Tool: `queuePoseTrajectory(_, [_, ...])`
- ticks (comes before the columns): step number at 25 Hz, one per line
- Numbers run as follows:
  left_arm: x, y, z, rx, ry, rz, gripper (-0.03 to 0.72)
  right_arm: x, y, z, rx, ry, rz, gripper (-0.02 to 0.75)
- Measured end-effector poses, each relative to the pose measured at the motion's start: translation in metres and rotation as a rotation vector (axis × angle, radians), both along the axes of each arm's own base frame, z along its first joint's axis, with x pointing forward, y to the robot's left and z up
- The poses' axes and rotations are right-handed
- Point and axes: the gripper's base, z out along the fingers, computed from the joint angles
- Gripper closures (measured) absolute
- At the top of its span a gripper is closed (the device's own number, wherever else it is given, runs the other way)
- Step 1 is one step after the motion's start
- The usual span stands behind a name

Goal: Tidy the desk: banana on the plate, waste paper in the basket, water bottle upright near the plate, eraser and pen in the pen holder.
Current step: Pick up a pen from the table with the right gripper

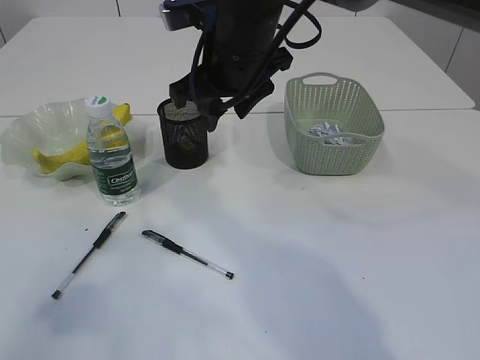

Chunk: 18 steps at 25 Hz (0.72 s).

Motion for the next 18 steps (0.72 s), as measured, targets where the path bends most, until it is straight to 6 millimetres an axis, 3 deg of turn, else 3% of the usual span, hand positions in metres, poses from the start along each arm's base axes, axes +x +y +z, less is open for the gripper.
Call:
queuePoseTrajectory(4, [0.0, 0.0, 0.0, 0.0, 0.005, -0.001, 0.244, -0.011, 0.013, 0.0, -0.027, 0.007, 0.088, 0.345])
queuePoseTrajectory(12, [-0.002, 0.0, -0.001, 0.014, 0.022, -0.028, 0.244, -0.059, 0.071, -0.004, -0.002, 0.042, 0.356, 0.345])
queuePoseTrajectory(18, [-0.002, 0.0, -0.001, 0.025, 0.019, -0.05, 0.244, -0.054, 0.079, -0.032, -0.024, 0.102, 0.408, 0.345])
